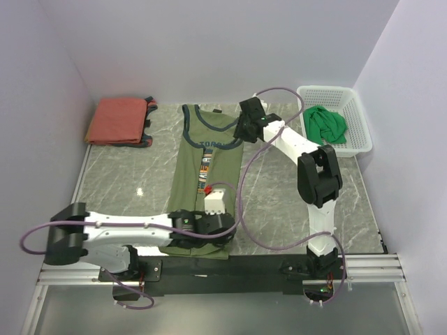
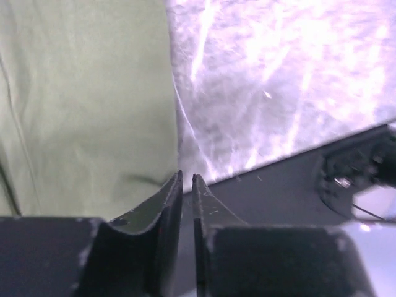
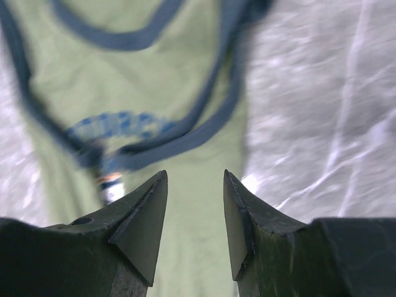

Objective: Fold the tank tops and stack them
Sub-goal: Fold the tank top

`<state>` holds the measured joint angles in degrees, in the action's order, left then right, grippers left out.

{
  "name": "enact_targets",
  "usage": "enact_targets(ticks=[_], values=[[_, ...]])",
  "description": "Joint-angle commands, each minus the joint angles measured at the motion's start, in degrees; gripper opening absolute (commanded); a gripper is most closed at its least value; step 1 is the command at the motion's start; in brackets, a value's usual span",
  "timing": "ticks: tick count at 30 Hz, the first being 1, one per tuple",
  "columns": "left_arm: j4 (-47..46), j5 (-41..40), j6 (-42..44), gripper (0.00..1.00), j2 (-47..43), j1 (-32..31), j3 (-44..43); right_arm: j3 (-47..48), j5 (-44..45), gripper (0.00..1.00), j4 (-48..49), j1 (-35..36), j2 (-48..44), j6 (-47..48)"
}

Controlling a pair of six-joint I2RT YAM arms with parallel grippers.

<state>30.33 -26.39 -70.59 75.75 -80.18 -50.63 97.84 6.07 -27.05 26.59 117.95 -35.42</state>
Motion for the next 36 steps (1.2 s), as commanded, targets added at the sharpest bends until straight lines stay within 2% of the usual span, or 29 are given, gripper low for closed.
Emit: enact_targets(ticks=[1, 6, 13, 16, 17, 19, 20, 24, 29, 33, 35, 36], values=[[-5.10, 3.62, 7.13, 0.17, 3.95, 3.00, -2.10, 0.32, -0.70, 0.48, -0.37, -0.92, 3.85, 1.40], [-6.60, 7.40, 10.20, 0.13, 8.88, 3.63, -4.03, 4.02, -1.76, 0.49, -1.08, -1.27, 10.27, 1.85], [-8.88, 11.98, 8.28, 0.05, 12.76, 1.61, -1.58, 6.30, -2.99, 0.47, -0.46, -1.72, 14.06, 1.93], [-8.44, 12.42, 7.14, 0.01, 14.08, 0.21, -1.14, 7.36, -3.16, 0.34, -0.55, -1.89, 15.20, 2.11], [-8.18, 12.42, 6.78, 0.01, 14.43, -0.15, -1.05, 7.62, -3.43, 0.26, -0.55, -2.07, 15.55, 2.28], [-8.00, 12.42, 6.08, 0.01, 14.61, -1.11, -0.87, 7.89, -3.60, 0.20, -0.46, -2.33, 15.64, 2.55], [-8.18, 12.50, 5.99, 0.01, 14.43, -1.29, -0.61, 7.80, -3.52, 0.12, -0.29, -2.42, 15.56, 2.64], [-8.62, 12.94, 6.08, 0.01, 13.20, -1.91, -0.34, 8.15, -2.82, 0.00, -0.37, -3.12, 15.20, 2.81], [-10.02, 13.91, 6.87, 0.00, 11.01, -1.82, 0.18, 9.64, -2.20, 0.00, -0.55, -4.96, 15.11, 3.16], [-10.20, 13.13, 9.06, 0.01, 8.03, -1.56, -2.71, 13.85, -1.41, 0.00, -2.39, -6.20, 16.87, 4.21], [-8.89, 11.90, 10.29, 0.01, 6.70, 0.46, -5.60, 18.16, -1.15, 0.00, -3.36, -6.64, 18.98, 4.83], [-8.27, 11.98, 10.56, 0.02, 5.30, 3.42, -6.23, 20.09, -0.88, 0.00, -4.84, -7.07, 19.94, 5.44]])
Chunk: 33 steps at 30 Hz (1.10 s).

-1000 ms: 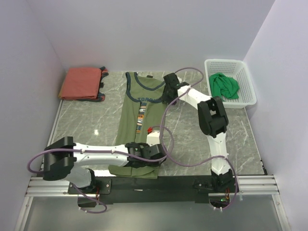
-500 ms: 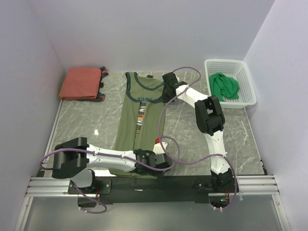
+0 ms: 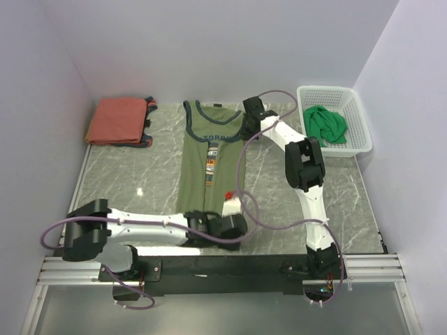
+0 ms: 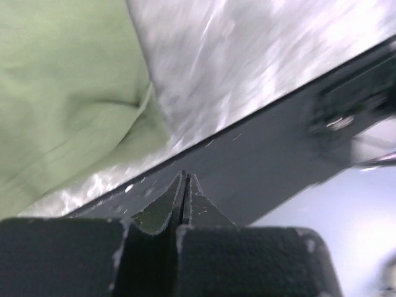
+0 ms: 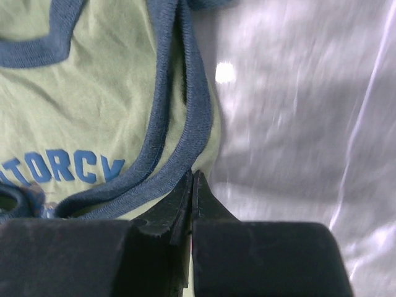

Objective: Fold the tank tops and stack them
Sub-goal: Fold the tank top

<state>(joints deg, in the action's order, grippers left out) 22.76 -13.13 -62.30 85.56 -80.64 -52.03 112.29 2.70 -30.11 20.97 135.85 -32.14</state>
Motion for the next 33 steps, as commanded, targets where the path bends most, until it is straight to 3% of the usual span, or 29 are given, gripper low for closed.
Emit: enact_targets(ticks=[1, 4, 5, 6, 7, 8, 10, 12, 18, 21, 23, 27, 33], values=[[-0.79, -1.03, 2.71, 0.02, -5.48, 5.83, -5.10, 9.40, 2.75, 0.00, -2.49, -1.63, 3.88, 2.43], [-2.10, 1.87, 4.29, 0.03, -8.74, 15.03, -5.18, 17.31, 2.14, 0.00, -4.95, -3.21, 6.78, 3.57], [-2.02, 2.22, 4.90, 0.04, -9.35, 17.16, -5.97, 18.83, 0.57, 0.05, -5.05, -3.57, 8.19, 4.01], [-1.93, 1.70, 6.04, 0.06, -9.53, 21.01, -6.67, 19.89, 0.03, 0.13, -5.14, -4.00, 8.55, 4.54], [-1.32, 1.53, 6.40, 0.08, -9.27, 23.05, -7.55, 20.77, -0.15, 0.33, -5.14, -4.97, 8.47, 4.72], [-1.32, 2.05, 6.75, 0.11, -8.14, 25.25, -9.30, 20.52, -0.59, 0.42, -4.53, -5.24, 7.86, 5.07], [-0.71, 2.58, 7.55, 0.11, -6.73, 31.40, -11.33, 16.41, 0.46, 0.60, -3.39, -5.76, 3.57, 5.51], [-1.83, 2.92, 7.11, 0.11, -4.44, 37.45, -13.62, 10.44, 2.56, 0.66, -0.75, -5.94, -2.39, 6.21], [-3.60, 5.29, 7.55, 0.10, 2.41, 48.37, -16.17, -5.63, 1.80, 0.66, 4.60, -4.81, -16.39, 5.07], [-5.88, 9.34, 8.69, 0.12, 2.60, 48.30, -14.51, -8.23, -3.99, 0.61, 7.87, -2.52, -20.27, 4.80], [-6.94, 10.84, 8.78, 0.20, 1.46, 47.16, -11.10, -6.65, -9.78, 0.57, 8.04, -1.29, -18.44, 4.98], [-6.33, 8.47, 6.42, 0.26, -1.79, 44.44, -5.20, 1.06, -17.01, 0.52, 8.48, 2.31, -11.68, 5.07], [-7.38, 7.85, 3.76, 0.29, -10.84, 43.64, 5.35, 9.08, -20.18, 0.49, 9.45, 4.16, -0.17, 3.40]])
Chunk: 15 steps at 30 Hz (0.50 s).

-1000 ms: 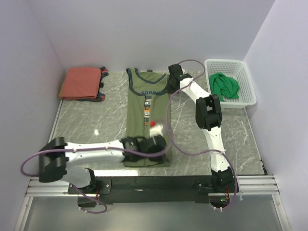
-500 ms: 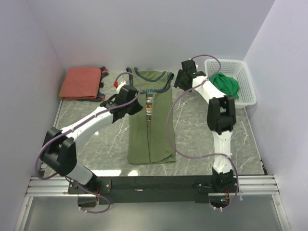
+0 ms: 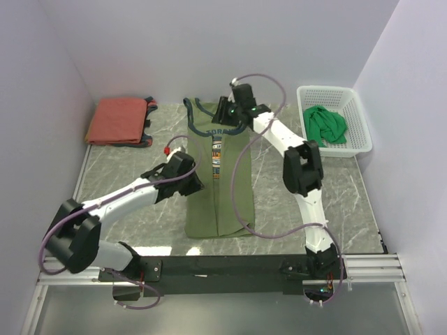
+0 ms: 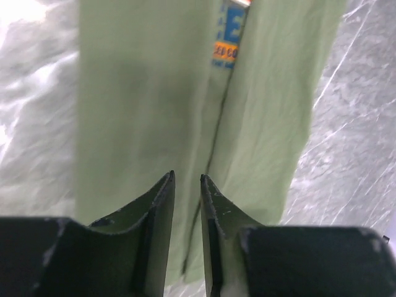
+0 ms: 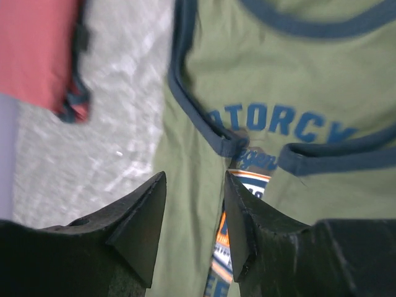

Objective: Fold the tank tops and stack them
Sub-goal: Fold the tank top

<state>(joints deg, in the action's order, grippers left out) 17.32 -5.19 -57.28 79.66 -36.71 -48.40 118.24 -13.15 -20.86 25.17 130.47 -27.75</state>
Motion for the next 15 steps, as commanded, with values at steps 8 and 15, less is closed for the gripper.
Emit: enact_targets(ticks=[8, 15], values=[[0.43, 0.53, -1.61, 0.35, -10.83, -6.70, 8.85, 8.24, -3.29, 0.50, 0.91, 1.29, 11.46, -1.08], [2.19, -0.43, -2.93, 0.35, -9.87, -14.26, 8.41, 7.45, -2.85, 0.50, 3.19, 1.81, 12.70, -2.40]])
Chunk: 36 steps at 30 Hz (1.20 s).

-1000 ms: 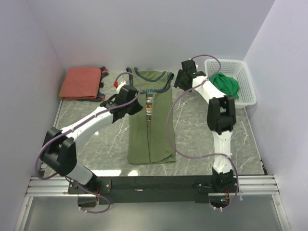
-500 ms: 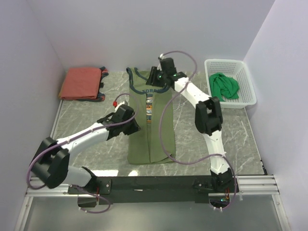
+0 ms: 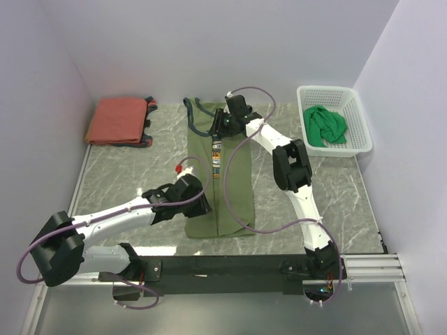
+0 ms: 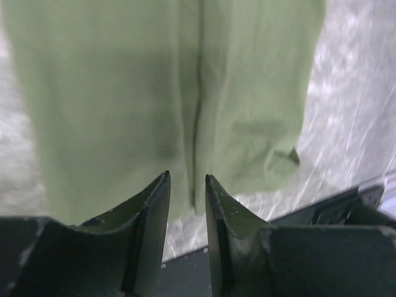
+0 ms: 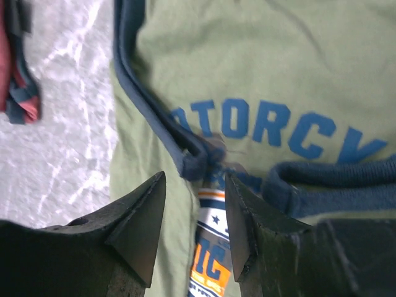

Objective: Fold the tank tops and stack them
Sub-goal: Fold the tank top

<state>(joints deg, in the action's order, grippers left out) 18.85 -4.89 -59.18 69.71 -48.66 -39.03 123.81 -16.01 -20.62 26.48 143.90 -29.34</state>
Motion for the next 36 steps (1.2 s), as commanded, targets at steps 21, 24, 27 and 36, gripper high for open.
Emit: enact_targets(ticks=[21, 24, 27, 36], values=[[2.86, -3.90, -2.00, 0.35, 9.47, -13.65, -3.78, 2.58, -0.07, 0.44, 4.80, 1.12, 1.30, -2.74], [2.68, -3.99, -2.17, 0.34, 10.18, -14.35, -3.87, 2.23, -0.34, 0.43, 5.15, 1.20, 1.30, -2.91], [2.86, -4.25, -2.17, 0.33, 10.97, -14.70, -4.04, 2.23, -0.08, 0.43, 5.07, 1.29, 1.48, -2.91], [3.82, -5.57, -2.52, 0.15, 12.38, -15.76, -4.83, 1.08, -0.43, 0.40, 5.68, 1.38, 1.21, -3.18]])
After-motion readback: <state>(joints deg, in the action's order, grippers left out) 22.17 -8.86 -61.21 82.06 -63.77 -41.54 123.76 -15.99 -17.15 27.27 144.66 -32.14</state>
